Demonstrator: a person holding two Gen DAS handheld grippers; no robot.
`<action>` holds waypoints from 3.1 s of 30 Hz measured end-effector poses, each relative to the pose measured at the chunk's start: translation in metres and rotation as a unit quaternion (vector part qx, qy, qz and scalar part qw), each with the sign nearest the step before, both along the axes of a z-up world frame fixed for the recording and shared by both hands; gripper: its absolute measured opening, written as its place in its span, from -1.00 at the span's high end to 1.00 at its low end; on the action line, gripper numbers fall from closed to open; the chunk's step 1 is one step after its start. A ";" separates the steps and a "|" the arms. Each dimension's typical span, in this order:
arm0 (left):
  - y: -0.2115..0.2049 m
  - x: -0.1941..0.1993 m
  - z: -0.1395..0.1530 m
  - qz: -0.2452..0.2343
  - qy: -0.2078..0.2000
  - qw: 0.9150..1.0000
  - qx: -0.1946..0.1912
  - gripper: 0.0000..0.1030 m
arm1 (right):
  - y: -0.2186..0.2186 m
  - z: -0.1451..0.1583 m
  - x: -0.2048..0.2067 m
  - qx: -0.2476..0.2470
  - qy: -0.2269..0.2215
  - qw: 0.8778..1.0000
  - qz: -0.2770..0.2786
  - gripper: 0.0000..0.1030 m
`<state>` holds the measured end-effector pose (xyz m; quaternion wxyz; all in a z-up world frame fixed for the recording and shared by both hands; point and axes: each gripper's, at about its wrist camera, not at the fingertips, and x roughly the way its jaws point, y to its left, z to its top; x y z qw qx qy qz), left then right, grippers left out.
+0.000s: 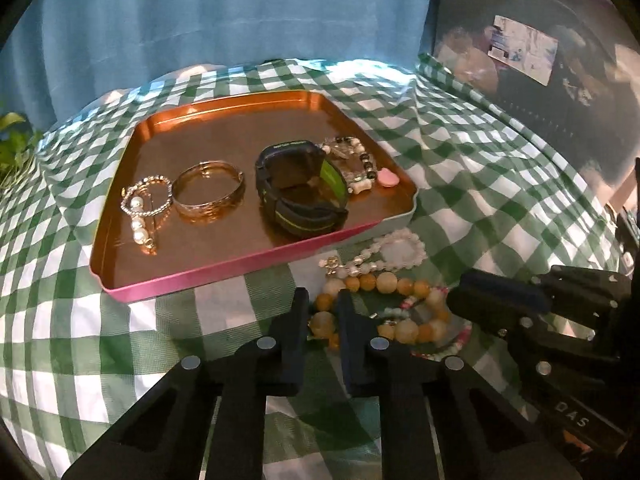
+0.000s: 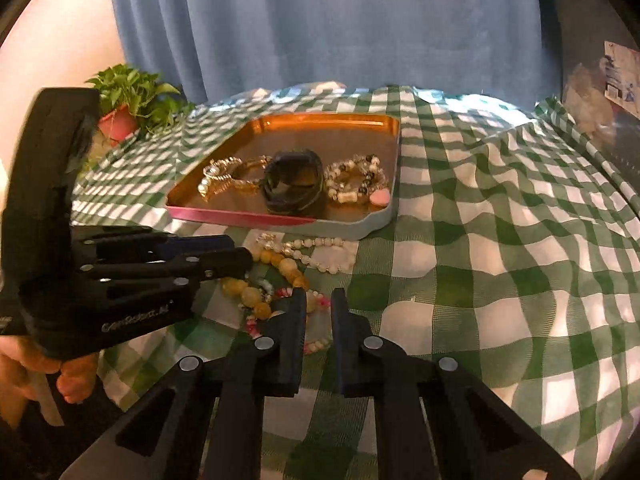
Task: Organize jewelry
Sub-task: 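Grasp the wooden bead bracelet with the left tool while the right tool grasps the pink-white bracelet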
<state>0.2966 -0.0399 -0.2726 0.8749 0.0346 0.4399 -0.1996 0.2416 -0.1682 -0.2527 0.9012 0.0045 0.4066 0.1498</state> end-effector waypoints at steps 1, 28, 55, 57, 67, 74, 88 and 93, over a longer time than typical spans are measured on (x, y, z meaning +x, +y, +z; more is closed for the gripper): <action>0.003 0.001 0.001 0.005 0.002 1.000 -0.004 0.73 | 0.001 -0.002 0.002 0.000 0.005 1.000 0.000 0.79; 0.095 -0.031 -0.001 0.109 0.042 0.992 -0.036 0.69 | -0.010 0.011 -0.010 0.010 -0.010 1.000 -0.016 0.90; 0.087 -0.041 0.019 0.097 0.025 0.994 -0.051 0.76 | 0.010 -0.004 -0.008 -0.062 -0.010 0.998 -0.005 0.91; 0.085 -0.041 0.021 0.094 0.022 0.994 -0.049 0.76 | 0.009 -0.002 -0.007 -0.059 -0.010 0.998 -0.008 0.91; 0.070 -0.047 0.030 0.082 0.014 0.996 -0.033 0.76 | 0.007 0.008 -0.013 -0.076 -0.022 0.996 -0.034 0.91; 0.068 -0.074 0.055 0.094 -0.009 0.995 -0.032 0.76 | -0.001 0.032 -0.034 -0.041 -0.037 0.997 -0.048 0.91; 0.050 -0.158 0.161 0.088 -0.099 0.991 -0.033 0.76 | 0.022 0.126 -0.105 -0.007 -0.117 0.992 -0.049 0.90; 0.053 -0.185 0.197 0.087 -0.133 0.987 -0.038 0.76 | 0.029 0.160 -0.134 -0.002 -0.149 0.988 -0.040 0.90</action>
